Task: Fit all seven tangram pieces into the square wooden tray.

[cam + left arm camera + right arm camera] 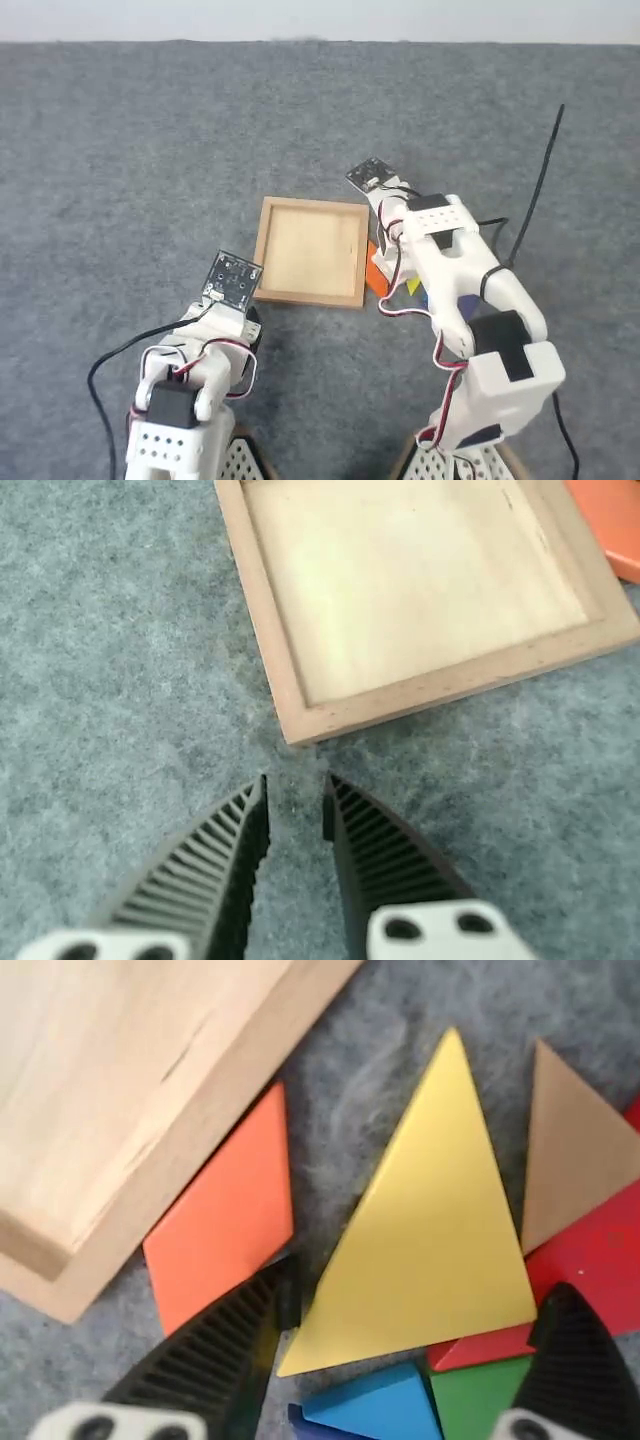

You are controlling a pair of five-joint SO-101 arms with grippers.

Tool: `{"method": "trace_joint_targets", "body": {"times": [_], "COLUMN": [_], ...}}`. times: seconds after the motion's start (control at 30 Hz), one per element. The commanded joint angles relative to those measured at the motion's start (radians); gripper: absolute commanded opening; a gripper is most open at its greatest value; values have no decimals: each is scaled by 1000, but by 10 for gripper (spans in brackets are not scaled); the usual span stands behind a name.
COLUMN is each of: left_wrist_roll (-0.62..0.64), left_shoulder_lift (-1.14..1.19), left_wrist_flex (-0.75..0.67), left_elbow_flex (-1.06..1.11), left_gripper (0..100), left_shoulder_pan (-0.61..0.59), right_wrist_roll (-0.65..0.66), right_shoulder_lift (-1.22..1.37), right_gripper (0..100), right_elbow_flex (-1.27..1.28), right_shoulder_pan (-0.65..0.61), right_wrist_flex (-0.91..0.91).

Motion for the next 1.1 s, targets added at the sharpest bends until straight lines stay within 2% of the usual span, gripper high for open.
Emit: {"method": "trace_joint_targets", "body": {"times": [0.0,0.17,0.27,0.57,0.93,1.07], "left_wrist_roll": [6,6,6,6,6,6], "left_shoulder_lift": [-2,-2,-2,-2,-2,-2], "left_wrist_flex": [5,5,5,5,5,5], "left_elbow_flex": [-7,-7,-7,-7,-7,-7], "left_gripper": [88,88,88,88,88,88], "left_shoulder_pan": [2,2,2,2,2,2], "right_wrist_roll": [-25,-64,-61,-54,-54,-54], "right_shoulder_lift": [10,-16,-58,-151,-150,-148], "right_gripper": [361,359,321,303,303,303], "right_elbow_flex": [-3,0,3,68,63,69], "right_shoulder_pan": [12,68,94,99,1,4], "right_wrist_flex": [31,18,25,-12,-91,-145]}}
